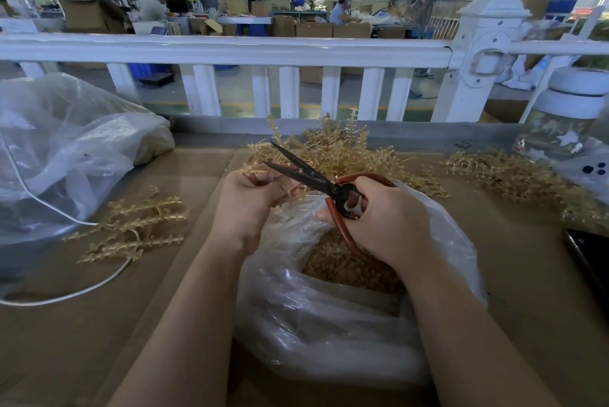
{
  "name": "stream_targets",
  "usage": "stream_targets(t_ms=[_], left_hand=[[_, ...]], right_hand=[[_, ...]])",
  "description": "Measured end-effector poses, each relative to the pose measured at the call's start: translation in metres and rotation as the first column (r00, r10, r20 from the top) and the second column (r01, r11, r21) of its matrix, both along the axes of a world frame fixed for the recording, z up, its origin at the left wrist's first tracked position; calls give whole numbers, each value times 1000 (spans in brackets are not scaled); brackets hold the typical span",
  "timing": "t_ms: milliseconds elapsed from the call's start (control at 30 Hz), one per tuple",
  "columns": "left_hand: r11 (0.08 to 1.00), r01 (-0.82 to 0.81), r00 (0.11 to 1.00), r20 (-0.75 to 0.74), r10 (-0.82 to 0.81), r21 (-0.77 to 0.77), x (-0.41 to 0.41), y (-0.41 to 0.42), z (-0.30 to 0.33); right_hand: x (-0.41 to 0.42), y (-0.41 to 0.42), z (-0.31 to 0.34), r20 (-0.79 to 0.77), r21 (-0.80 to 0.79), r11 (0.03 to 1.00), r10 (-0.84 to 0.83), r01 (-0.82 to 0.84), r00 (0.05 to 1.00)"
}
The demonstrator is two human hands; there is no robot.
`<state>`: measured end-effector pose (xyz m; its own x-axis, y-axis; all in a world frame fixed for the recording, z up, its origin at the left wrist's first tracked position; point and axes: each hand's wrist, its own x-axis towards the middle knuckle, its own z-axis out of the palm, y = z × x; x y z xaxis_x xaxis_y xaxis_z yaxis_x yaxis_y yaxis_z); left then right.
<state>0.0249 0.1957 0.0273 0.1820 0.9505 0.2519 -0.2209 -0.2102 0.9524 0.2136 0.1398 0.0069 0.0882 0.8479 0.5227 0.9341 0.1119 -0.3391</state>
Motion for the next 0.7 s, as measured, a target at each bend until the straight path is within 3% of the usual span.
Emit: stream_targets(t_ms=[700], left_hand=[[996, 43, 995, -89, -36, 78, -7, 1, 0]], right_hand=[[-1, 0, -3, 15, 28, 1000, -7, 7, 1000]])
